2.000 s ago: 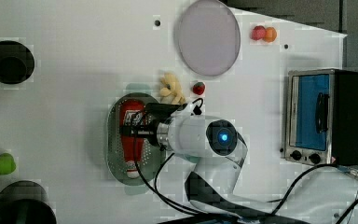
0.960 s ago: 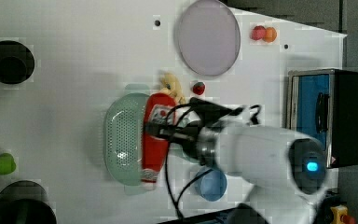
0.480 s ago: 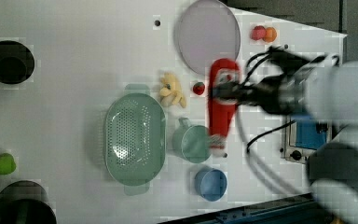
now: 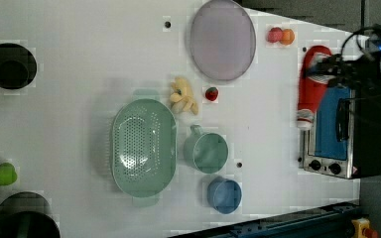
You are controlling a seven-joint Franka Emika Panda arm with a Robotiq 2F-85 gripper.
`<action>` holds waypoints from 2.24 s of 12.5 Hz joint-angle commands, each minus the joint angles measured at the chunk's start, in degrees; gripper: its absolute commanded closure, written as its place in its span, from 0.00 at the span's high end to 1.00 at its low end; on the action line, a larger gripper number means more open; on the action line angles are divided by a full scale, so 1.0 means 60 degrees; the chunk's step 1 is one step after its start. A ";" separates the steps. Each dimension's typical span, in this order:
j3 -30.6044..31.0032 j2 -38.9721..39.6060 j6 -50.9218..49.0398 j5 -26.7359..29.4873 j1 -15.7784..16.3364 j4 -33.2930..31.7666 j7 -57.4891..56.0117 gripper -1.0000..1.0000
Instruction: Pick ketchup from strainer and place it on the table
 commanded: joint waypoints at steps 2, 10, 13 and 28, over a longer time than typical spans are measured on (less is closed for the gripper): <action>-0.0609 -0.0220 0.0284 0.0042 -0.0044 -0.0603 -0.1208 0.60; -0.0716 -0.0180 0.3567 0.0042 -0.0016 -0.3719 -0.1210 0.60; -0.0606 -0.0021 0.4549 0.0042 -0.0005 -0.4674 -0.1210 0.60; -0.0439 -0.1336 0.3554 0.0037 -0.0005 -0.2698 0.0283 1.00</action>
